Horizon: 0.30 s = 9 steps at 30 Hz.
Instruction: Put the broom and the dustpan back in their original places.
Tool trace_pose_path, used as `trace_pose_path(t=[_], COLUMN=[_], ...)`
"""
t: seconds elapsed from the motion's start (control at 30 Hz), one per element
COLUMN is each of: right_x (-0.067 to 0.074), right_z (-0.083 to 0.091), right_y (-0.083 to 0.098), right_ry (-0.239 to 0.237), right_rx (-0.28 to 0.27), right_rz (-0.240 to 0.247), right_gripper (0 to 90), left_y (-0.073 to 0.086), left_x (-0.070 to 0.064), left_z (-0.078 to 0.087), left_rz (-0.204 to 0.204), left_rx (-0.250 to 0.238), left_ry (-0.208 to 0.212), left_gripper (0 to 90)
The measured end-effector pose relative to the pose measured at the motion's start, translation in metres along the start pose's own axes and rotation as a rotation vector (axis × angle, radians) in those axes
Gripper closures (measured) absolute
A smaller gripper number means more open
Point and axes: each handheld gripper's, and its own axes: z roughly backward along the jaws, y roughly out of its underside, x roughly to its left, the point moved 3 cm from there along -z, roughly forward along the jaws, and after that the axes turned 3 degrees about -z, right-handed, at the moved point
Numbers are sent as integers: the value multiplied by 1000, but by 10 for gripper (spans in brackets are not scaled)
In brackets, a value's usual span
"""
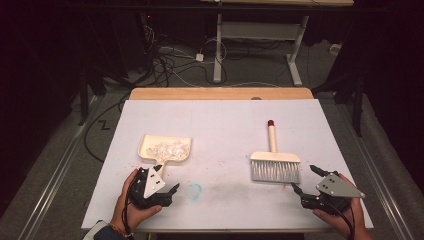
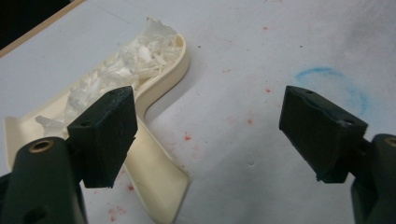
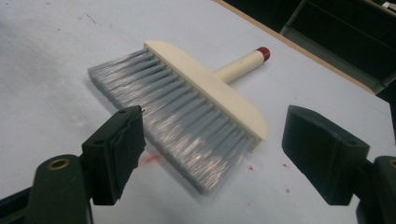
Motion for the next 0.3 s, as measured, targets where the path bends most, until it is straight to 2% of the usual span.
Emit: trace_pose_path(t=[0.1, 0.3], right_x=[0, 0], right_z=[-2, -5], right_y=[-1, 0], right_ry=[-3, -13], right_rx=[-2, 6], right_rz=[-9, -7], right_gripper=[214, 213], left_y=[0, 1], left_x=[1, 1], left_z=[0, 0], left_rz=[12, 3], left_rx=[-3, 2], left_ry=[0, -2], left_gripper=[189, 188])
